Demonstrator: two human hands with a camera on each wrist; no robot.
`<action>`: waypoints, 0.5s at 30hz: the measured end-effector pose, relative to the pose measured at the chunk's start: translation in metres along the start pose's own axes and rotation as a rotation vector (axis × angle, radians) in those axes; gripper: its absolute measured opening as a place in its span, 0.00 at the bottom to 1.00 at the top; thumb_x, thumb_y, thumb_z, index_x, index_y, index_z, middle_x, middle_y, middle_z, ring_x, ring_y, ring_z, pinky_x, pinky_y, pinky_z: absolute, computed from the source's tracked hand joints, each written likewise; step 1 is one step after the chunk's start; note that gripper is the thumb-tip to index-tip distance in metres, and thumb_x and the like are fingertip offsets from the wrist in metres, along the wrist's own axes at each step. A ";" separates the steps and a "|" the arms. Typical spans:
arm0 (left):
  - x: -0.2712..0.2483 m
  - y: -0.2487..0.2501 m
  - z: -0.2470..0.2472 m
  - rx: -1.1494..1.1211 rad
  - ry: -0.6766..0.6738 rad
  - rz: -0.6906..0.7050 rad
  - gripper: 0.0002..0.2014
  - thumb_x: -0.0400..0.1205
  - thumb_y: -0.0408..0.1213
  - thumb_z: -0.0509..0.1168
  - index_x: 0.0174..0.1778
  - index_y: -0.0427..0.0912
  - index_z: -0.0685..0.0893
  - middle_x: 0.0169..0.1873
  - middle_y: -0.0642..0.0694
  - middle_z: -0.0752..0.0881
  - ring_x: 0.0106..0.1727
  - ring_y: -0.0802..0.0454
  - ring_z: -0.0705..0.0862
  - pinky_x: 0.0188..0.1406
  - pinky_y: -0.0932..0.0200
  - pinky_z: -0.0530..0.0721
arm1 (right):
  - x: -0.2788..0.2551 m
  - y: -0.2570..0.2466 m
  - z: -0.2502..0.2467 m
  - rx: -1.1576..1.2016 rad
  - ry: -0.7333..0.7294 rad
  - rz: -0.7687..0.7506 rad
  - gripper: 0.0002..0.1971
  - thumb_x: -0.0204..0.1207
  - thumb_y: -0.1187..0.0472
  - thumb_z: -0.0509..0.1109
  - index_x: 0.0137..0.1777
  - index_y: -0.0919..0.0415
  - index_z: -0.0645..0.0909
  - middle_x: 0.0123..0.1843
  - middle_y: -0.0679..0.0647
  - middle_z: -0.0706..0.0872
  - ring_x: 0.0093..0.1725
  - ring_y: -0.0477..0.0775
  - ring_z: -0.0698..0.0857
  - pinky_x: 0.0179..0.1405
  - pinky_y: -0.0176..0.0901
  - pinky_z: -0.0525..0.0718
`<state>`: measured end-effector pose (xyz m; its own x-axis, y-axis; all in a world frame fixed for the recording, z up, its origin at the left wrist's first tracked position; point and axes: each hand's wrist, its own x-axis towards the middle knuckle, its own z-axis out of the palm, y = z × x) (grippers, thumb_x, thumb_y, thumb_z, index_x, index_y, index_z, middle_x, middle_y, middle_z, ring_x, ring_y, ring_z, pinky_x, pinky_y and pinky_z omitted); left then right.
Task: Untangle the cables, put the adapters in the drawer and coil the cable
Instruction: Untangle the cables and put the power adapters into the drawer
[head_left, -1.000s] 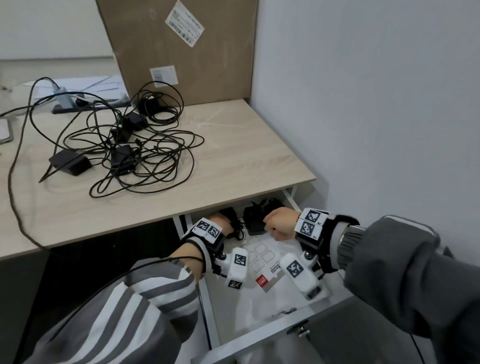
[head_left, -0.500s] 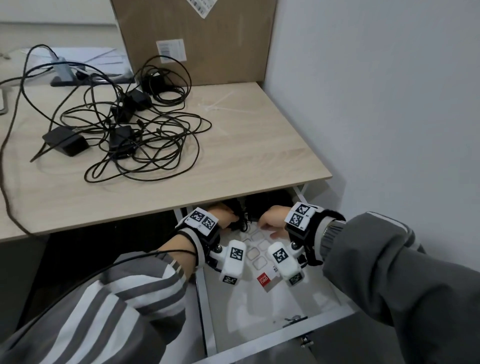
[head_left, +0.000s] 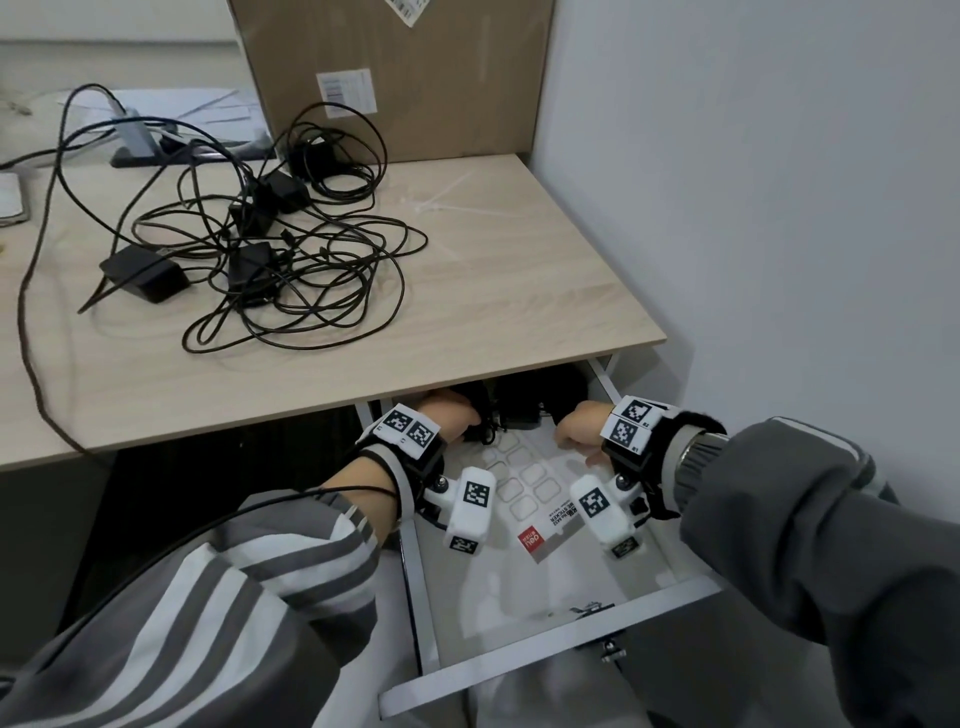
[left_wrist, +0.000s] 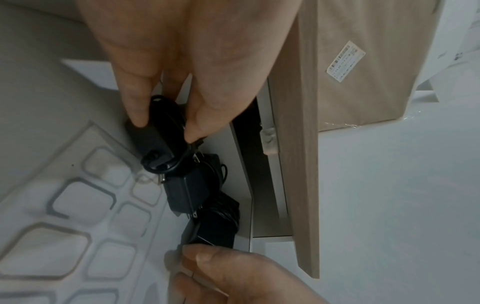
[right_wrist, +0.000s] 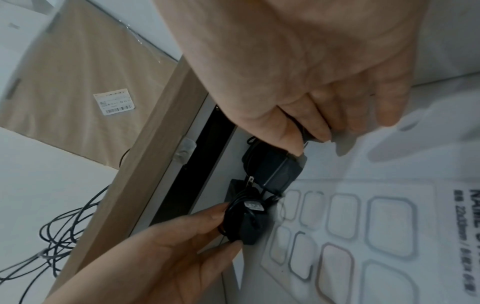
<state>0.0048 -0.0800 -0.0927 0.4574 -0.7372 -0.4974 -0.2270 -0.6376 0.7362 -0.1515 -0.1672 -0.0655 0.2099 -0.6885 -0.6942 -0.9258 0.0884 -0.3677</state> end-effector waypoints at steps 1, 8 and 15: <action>-0.003 0.001 -0.001 -0.018 0.011 0.001 0.19 0.81 0.28 0.65 0.69 0.33 0.78 0.68 0.35 0.78 0.69 0.39 0.77 0.69 0.48 0.77 | -0.001 0.001 0.000 -0.020 0.007 -0.006 0.12 0.81 0.67 0.62 0.35 0.65 0.71 0.32 0.56 0.73 0.37 0.57 0.76 0.51 0.48 0.80; -0.032 0.004 -0.011 0.082 -0.026 -0.002 0.26 0.84 0.28 0.59 0.80 0.37 0.65 0.76 0.37 0.70 0.75 0.39 0.71 0.72 0.51 0.72 | -0.017 0.003 -0.002 -0.049 -0.023 -0.067 0.04 0.80 0.66 0.64 0.45 0.65 0.77 0.43 0.57 0.80 0.43 0.56 0.81 0.46 0.48 0.84; -0.078 0.009 -0.033 -0.136 -0.147 -0.036 0.16 0.85 0.32 0.60 0.68 0.35 0.79 0.63 0.38 0.81 0.60 0.45 0.81 0.55 0.56 0.78 | -0.071 -0.021 -0.008 -0.004 -0.158 -0.249 0.09 0.79 0.59 0.68 0.55 0.62 0.85 0.48 0.52 0.88 0.38 0.47 0.86 0.32 0.36 0.79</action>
<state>-0.0040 -0.0207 -0.0323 0.3300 -0.7455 -0.5791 -0.0897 -0.6354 0.7669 -0.1495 -0.1258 -0.0034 0.4770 -0.5677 -0.6710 -0.8408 -0.0723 -0.5365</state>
